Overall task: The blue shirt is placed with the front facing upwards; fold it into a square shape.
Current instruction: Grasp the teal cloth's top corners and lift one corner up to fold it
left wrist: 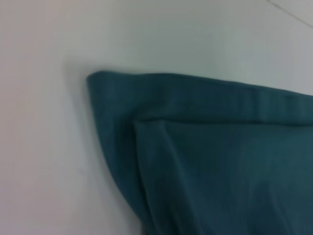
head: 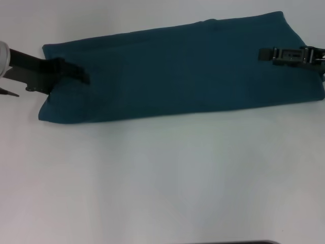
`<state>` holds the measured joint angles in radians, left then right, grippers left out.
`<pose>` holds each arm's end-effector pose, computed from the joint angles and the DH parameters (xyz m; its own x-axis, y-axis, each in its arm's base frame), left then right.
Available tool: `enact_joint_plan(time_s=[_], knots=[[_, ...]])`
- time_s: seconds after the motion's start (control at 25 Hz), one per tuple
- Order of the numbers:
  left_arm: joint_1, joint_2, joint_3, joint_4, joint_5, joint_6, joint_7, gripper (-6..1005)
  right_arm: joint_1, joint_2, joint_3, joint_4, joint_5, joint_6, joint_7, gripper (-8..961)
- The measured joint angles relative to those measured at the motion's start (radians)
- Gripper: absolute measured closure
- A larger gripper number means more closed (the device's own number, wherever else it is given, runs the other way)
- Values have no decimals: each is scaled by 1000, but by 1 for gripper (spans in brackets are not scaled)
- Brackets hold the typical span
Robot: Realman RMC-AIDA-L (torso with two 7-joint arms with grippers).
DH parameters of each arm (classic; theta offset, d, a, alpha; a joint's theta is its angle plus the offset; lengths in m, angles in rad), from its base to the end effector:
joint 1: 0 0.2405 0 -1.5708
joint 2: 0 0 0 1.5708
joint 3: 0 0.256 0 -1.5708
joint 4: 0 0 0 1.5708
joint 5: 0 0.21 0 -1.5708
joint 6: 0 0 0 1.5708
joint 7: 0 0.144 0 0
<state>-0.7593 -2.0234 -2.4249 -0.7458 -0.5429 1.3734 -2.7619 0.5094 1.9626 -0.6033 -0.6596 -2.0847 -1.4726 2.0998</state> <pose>-0.2661 0.3943 0.0224 0.0658 0.9604 0.2708 0.9776 -0.0077 -0.2105 0.3104 0.3442 0.0553 0.2907 -0.7958 -0.5311 -0.9342 -0.3561 0.0222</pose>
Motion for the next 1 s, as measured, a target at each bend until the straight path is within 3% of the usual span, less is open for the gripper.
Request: enact_joint_plan(time_s=[0.04, 0.2, 0.68, 0.8, 1.0], knots=[[-2, 4, 0, -1, -4, 10, 1, 198, -1, 0, 3, 0, 0, 0, 0, 121], [-20, 23, 9, 7, -2, 45, 3, 356, -6, -1, 11, 0, 0, 0, 0, 122], [-42, 25, 40, 12, 6, 39, 1, 632, -3, -4, 17, 0, 0, 1, 1, 125], [-47, 25, 40, 9, 6, 46, 9, 867, -3, -4, 17, 0, -1, 1, 2, 125], [-35, 41, 46, -20, 19, 66, 19, 950, -5, -4, 17, 0, -3, 2, 7, 127]])
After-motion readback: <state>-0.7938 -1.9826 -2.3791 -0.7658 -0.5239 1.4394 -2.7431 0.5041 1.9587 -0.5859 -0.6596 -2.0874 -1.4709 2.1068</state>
